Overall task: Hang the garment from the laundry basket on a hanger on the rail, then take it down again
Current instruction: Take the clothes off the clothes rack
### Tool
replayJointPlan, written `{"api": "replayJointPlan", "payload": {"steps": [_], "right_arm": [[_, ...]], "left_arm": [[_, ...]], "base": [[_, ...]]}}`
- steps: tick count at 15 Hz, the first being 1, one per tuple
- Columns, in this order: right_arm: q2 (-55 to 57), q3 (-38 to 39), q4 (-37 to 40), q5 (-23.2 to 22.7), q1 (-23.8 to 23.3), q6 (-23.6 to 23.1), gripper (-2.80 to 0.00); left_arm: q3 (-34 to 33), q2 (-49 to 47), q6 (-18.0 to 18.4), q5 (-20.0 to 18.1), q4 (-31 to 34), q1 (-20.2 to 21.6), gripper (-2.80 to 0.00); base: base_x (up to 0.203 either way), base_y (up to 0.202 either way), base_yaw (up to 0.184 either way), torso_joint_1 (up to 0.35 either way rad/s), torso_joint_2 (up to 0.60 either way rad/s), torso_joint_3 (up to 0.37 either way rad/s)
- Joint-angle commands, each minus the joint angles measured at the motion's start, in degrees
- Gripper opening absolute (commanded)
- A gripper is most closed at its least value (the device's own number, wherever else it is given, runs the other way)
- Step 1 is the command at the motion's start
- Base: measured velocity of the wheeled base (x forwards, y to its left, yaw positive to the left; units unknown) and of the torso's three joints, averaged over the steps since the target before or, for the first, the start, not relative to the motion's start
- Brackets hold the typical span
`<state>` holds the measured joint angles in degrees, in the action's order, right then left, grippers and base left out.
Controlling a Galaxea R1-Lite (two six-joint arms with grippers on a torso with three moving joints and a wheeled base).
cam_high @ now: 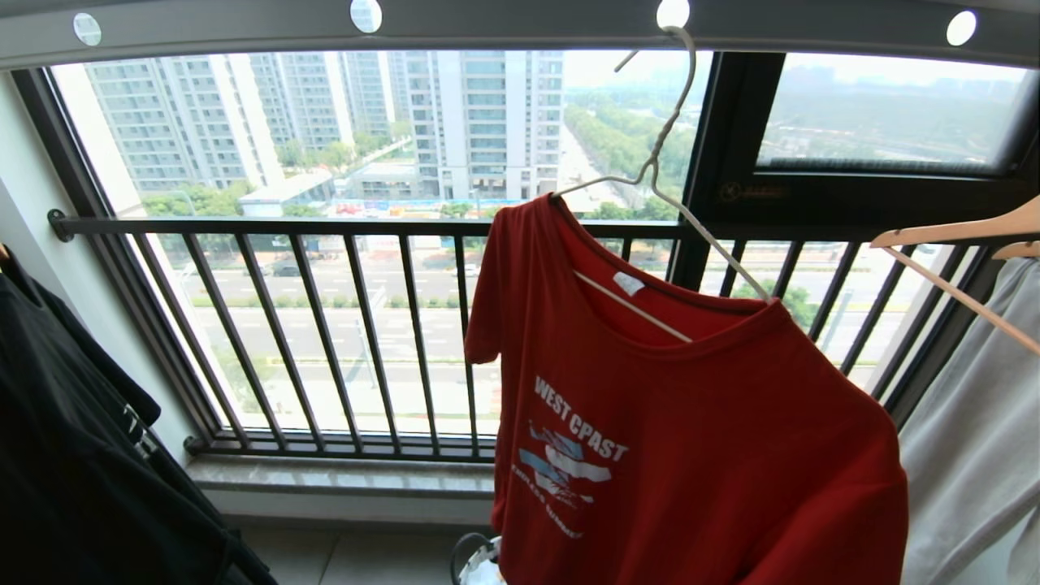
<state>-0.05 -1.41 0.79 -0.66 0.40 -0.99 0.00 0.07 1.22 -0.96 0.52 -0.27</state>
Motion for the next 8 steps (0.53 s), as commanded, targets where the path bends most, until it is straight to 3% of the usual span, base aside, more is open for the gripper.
{"api": "replayJointPlan", "payload": {"steps": [1, 5, 8], "right_arm": [[0.7, -4.1, 0.6, 0.1, 0.0, 0.0, -2.8], [13.1, -18.7, 5.5, -0.2, 0.0, -0.1, -2.8], [24.6, -24.8, 6.4, -6.4, 0.0, -2.3, -2.8]], "left_arm": [[0.0, -0.1, 0.0, 0.0, 0.0, 0.0, -2.8], [0.0, -0.1, 0.0, 0.0, 0.0, 0.0, -2.8], [0.0, -0.1, 0.0, 0.0, 0.0, 0.0, -2.8]], "base": [[0.0, 0.0, 0.0, 0.0, 0.0, 0.0], [0.0, 0.0, 0.0, 0.0, 0.0, 0.0], [0.0, 0.0, 0.0, 0.0, 0.0, 0.0]]}}
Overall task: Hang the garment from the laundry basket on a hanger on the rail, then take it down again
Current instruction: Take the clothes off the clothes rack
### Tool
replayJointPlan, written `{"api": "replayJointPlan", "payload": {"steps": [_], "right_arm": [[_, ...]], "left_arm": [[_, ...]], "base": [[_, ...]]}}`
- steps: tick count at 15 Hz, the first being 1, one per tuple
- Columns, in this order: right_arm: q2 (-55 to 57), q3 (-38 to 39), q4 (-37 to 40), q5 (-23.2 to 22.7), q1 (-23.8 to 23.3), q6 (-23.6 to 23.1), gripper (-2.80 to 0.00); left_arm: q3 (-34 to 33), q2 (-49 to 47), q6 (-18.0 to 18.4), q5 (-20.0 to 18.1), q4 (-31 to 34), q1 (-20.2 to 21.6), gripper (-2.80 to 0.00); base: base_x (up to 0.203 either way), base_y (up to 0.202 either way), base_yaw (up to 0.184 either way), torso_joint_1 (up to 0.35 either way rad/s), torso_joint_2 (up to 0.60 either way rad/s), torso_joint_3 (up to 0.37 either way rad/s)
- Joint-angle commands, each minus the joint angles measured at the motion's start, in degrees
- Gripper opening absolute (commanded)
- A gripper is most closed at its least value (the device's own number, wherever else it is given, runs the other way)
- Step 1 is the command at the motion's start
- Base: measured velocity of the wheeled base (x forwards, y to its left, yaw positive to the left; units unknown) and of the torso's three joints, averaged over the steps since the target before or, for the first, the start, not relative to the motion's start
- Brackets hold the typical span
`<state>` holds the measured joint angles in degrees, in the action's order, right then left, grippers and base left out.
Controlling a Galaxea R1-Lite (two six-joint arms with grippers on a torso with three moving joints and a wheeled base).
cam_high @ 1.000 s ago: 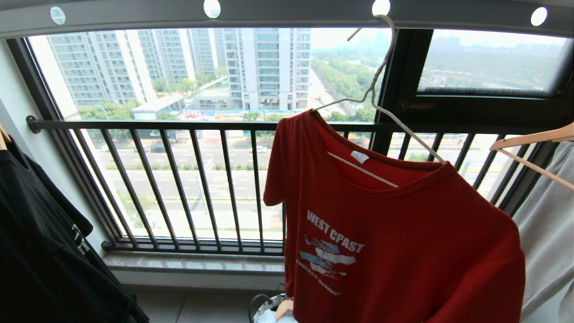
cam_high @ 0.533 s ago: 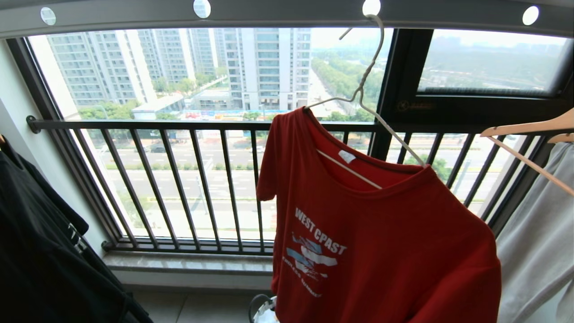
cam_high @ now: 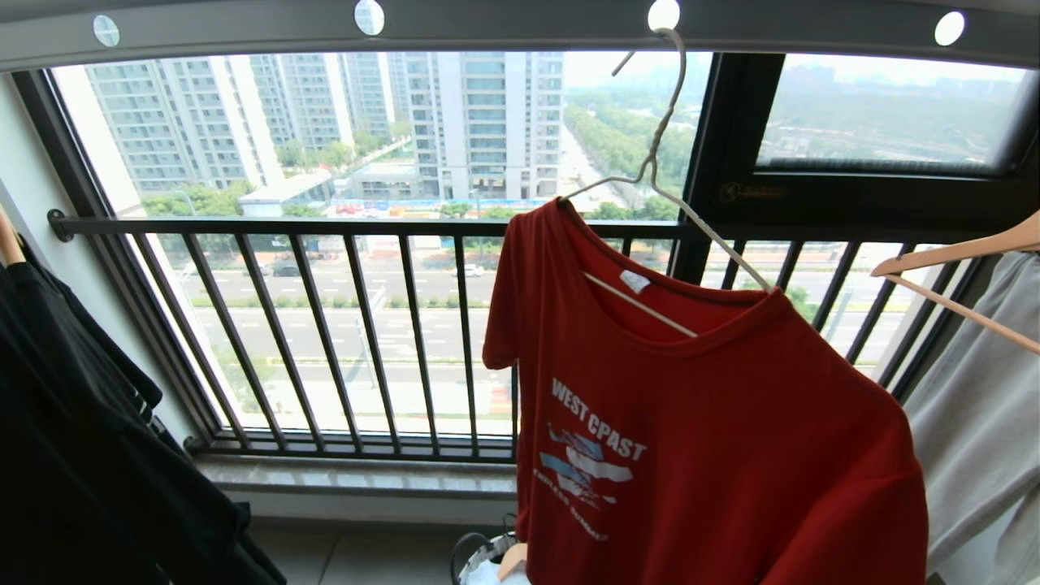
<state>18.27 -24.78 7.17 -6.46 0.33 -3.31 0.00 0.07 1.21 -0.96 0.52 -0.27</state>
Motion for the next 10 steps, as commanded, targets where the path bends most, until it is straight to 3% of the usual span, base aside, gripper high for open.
{"api": "replayJointPlan", "payload": {"steps": [1, 5, 7, 10], "right_arm": [[10.4, -3.7, 0.2, -4.0, 0.0, -0.6, -2.8], [27.0, -16.9, 0.4, -14.4, 0.8, -1.4, -2.8], [34.7, -26.3, 2.0, -16.4, 3.7, -1.6, -2.8], [45.4, -37.4, 5.0, -16.0, 11.0, -1.9, -2.8]], "left_arm": [[0.0, -0.1, 0.0, 0.0, 0.0, 0.0, -2.8], [0.0, -0.1, 0.0, 0.0, 0.0, 0.0, -2.8], [0.0, -0.1, 0.0, 0.0, 0.0, 0.0, -2.8], [0.0, -0.1, 0.0, 0.0, 0.0, 0.0, -2.8]], "base": [[0.0, 0.0, 0.0, 0.0, 0.0, 0.0], [0.0, 0.0, 0.0, 0.0, 0.0, 0.0], [0.0, 0.0, 0.0, 0.0, 0.0, 0.0], [0.0, 0.0, 0.0, 0.0, 0.0, 0.0]]}}
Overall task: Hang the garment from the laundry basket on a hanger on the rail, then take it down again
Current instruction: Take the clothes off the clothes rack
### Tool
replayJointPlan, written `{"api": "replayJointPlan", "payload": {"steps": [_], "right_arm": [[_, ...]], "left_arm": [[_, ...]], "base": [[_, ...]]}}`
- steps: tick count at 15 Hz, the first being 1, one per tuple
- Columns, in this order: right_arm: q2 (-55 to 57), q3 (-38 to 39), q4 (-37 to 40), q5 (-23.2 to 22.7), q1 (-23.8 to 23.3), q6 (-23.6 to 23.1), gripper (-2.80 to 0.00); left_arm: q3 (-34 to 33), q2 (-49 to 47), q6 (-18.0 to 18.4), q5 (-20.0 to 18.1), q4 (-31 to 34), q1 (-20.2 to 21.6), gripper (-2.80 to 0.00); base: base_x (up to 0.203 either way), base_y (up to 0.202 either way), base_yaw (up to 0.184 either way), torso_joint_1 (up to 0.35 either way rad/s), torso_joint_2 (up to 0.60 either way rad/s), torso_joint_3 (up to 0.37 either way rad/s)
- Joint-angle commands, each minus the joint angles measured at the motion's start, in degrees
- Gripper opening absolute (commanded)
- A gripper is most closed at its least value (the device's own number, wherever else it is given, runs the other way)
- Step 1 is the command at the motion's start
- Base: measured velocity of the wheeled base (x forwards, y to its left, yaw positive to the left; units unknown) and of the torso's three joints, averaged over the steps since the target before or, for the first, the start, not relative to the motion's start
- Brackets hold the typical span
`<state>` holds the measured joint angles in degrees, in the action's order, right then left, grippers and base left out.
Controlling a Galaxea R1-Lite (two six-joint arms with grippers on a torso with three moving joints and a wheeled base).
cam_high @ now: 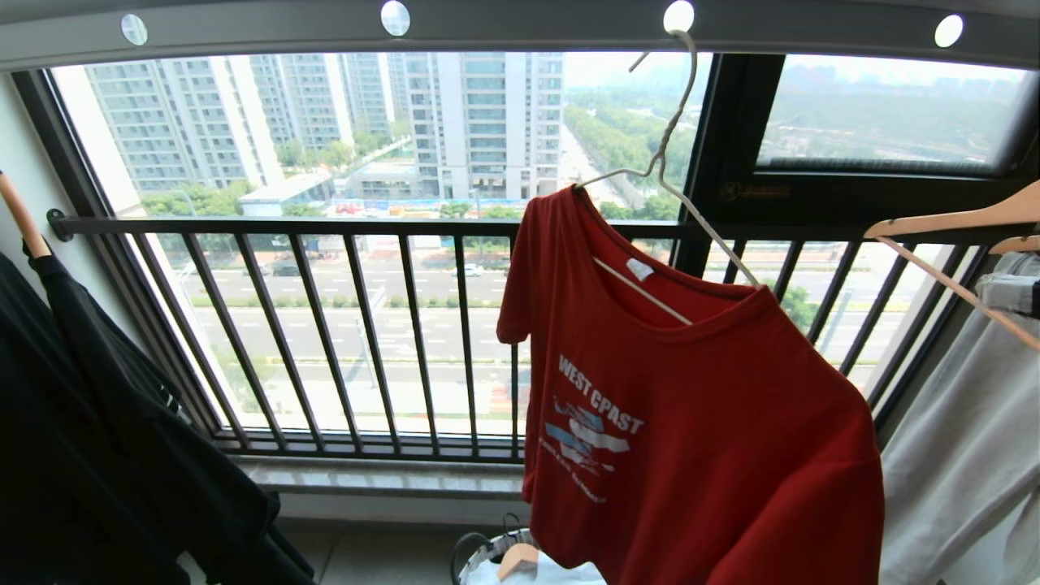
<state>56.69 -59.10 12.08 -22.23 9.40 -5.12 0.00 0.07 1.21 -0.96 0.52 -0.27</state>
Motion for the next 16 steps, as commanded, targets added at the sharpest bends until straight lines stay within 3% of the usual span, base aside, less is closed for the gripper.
{"api": "replayJointPlan", "payload": {"steps": [1, 2, 3, 7, 10, 14, 16], "right_arm": [[9.2, -5.8, 0.5, 1.2, 4.4, -0.1, -2.8], [11.4, -8.0, 0.7, 3.8, 7.4, -0.3, -2.8], [13.5, -9.7, 0.6, 6.8, 9.6, -0.8, 0.0], [20.6, -17.4, 0.5, 13.6, 14.3, -3.7, 0.0], [24.1, -22.8, 0.8, 14.4, 14.6, -4.4, 0.0], [25.0, -23.7, 1.3, 14.6, 17.9, -4.5, 0.0], [27.8, -24.4, 0.9, 19.5, 19.8, -4.5, 0.0]], "left_arm": [[0.0, -0.1, 0.0, 0.0, 0.0, 0.0, -2.8], [0.0, -0.1, 0.0, 0.0, 0.0, 0.0, -2.8], [0.0, -0.1, 0.0, 0.0, 0.0, 0.0, -2.8], [0.0, -0.1, 0.0, 0.0, 0.0, 0.0, -2.8], [0.0, -0.1, 0.0, 0.0, 0.0, 0.0, -2.8], [0.0, -0.1, 0.0, 0.0, 0.0, 0.0, -2.8], [0.0, -0.1, 0.0, 0.0, 0.0, 0.0, -2.8]], "base": [[0.0, 0.0, 0.0, 0.0, 0.0, 0.0], [0.0, 0.0, 0.0, 0.0, 0.0, 0.0], [0.0, 0.0, 0.0, 0.0, 0.0, 0.0], [0.0, 0.0, 0.0, 0.0, 0.0, 0.0], [0.0, 0.0, 0.0, 0.0, 0.0, 0.0], [0.0, 0.0, 0.0, 0.0, 0.0, 0.0], [0.0, 0.0, 0.0, 0.0, 0.0, 0.0]]}}
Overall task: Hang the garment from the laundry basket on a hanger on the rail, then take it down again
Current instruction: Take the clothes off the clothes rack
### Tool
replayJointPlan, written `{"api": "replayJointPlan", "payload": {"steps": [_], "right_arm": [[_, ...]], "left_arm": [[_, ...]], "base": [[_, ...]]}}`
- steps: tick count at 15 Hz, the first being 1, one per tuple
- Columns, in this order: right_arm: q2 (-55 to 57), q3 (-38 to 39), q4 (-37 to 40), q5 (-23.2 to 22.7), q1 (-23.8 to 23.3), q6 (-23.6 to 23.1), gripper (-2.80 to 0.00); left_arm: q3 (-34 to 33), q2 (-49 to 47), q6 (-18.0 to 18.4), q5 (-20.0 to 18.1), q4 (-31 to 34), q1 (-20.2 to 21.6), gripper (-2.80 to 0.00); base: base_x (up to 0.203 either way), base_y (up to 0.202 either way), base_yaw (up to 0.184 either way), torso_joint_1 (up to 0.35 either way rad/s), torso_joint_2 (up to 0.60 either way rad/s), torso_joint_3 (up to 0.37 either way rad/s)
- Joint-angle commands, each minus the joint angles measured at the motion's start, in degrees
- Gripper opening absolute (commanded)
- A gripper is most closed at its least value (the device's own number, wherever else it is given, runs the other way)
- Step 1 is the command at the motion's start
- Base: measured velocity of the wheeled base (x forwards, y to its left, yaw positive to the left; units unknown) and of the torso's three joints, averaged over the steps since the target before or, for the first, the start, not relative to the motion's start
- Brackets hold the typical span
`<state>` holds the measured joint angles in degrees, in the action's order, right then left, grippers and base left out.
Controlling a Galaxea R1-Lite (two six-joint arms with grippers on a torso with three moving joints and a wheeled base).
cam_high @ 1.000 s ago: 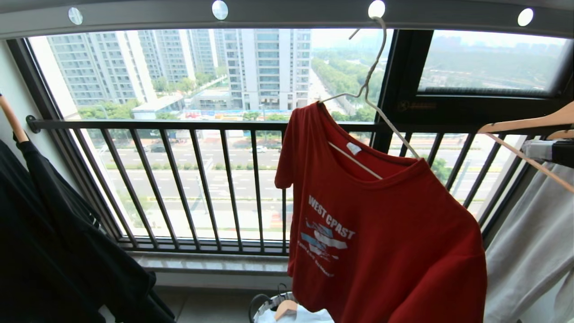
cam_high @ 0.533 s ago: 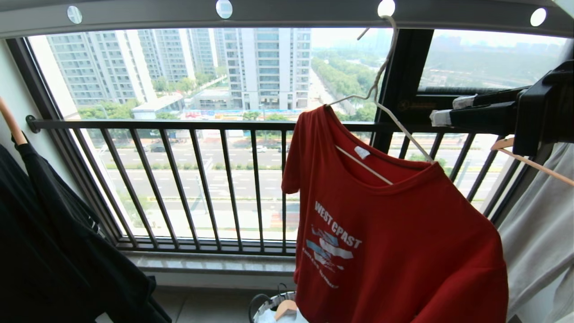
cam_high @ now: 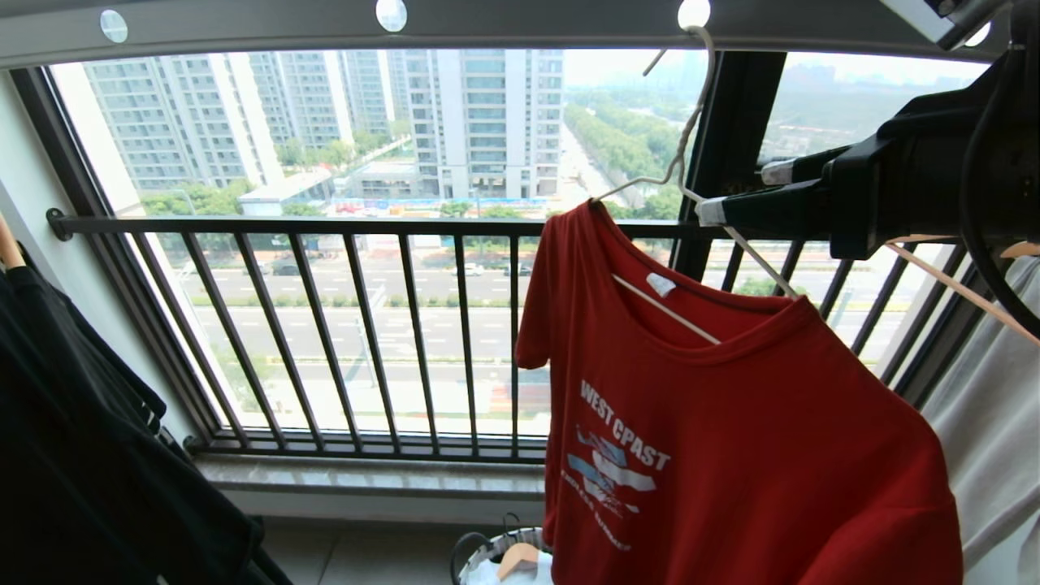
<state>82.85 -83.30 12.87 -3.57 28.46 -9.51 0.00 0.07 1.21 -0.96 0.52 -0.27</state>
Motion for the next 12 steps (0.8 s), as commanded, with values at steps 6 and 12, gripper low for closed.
{"api": "replayJointPlan", "payload": {"steps": [6, 12], "right_arm": [[8.6, -5.6, -2.2, 7.4, 1.8, 0.1, 0.0], [11.9, -6.6, -7.4, 13.5, 1.9, 0.4, 0.0]], "left_arm": [[0.0, -0.1, 0.0, 0.0, 0.0, 0.0, -2.8], [0.0, -0.1, 0.0, 0.0, 0.0, 0.0, -2.8]], "base": [[0.0, 0.0, 0.0, 0.0, 0.0, 0.0], [0.0, 0.0, 0.0, 0.0, 0.0, 0.0]]}}
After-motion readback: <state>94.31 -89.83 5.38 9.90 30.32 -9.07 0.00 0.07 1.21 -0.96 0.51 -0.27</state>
